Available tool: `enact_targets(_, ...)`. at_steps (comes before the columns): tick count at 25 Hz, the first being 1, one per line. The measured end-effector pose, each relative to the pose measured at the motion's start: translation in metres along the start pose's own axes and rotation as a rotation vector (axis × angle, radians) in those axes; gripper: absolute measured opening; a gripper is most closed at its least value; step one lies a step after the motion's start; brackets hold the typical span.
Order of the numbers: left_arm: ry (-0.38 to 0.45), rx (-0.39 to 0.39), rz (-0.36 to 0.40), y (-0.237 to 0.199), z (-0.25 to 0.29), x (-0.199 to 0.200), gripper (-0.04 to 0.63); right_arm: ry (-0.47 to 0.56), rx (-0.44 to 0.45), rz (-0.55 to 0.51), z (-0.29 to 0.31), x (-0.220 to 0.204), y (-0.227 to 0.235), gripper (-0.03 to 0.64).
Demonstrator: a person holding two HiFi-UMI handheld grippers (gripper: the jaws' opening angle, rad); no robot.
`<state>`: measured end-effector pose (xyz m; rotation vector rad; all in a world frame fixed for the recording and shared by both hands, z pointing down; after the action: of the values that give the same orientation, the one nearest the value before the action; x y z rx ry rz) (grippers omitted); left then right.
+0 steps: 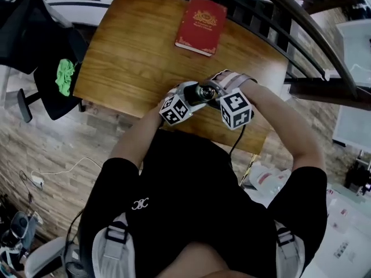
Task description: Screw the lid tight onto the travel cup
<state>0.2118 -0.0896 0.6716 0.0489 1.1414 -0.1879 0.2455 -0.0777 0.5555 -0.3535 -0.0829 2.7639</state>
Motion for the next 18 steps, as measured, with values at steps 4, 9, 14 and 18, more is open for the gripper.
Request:
enact_targets(4,-0.003,-0.004,-0.002,0.001,-0.002,-0.002,0.397,-0.062,0.023,-0.16,0.015,-0.003,-0.005,0.264)
enact_targets(9,0.001,0.002,-0.004,-0.003,-0.002,0.0,0.397,-0.047,0.011,-0.079,0.013,-0.005,0.004,0.264)
enact_targets(14,-0.001,0.003,-0.001,-0.001,-0.003,-0.002,0.397,-0.014,-0.033,0.07,0.014,-0.005,0.004,0.264)
enact_targets(18,-0.003,0.007,-0.001,-0.002,-0.004,-0.001,0.397,0.023,-0.089,0.238,0.013,-0.006,0.004,0.264)
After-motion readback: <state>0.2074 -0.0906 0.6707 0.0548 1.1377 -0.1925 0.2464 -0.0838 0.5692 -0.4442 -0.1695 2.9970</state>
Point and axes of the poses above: the fingertips, and each gripper's own axes: z forward along the fingers, y to its right, x out of its top, the point moved 6 cm from there along -z, backward along the fingers, and after that the axes turned 5 degrees about x, right-handed, at the moved point
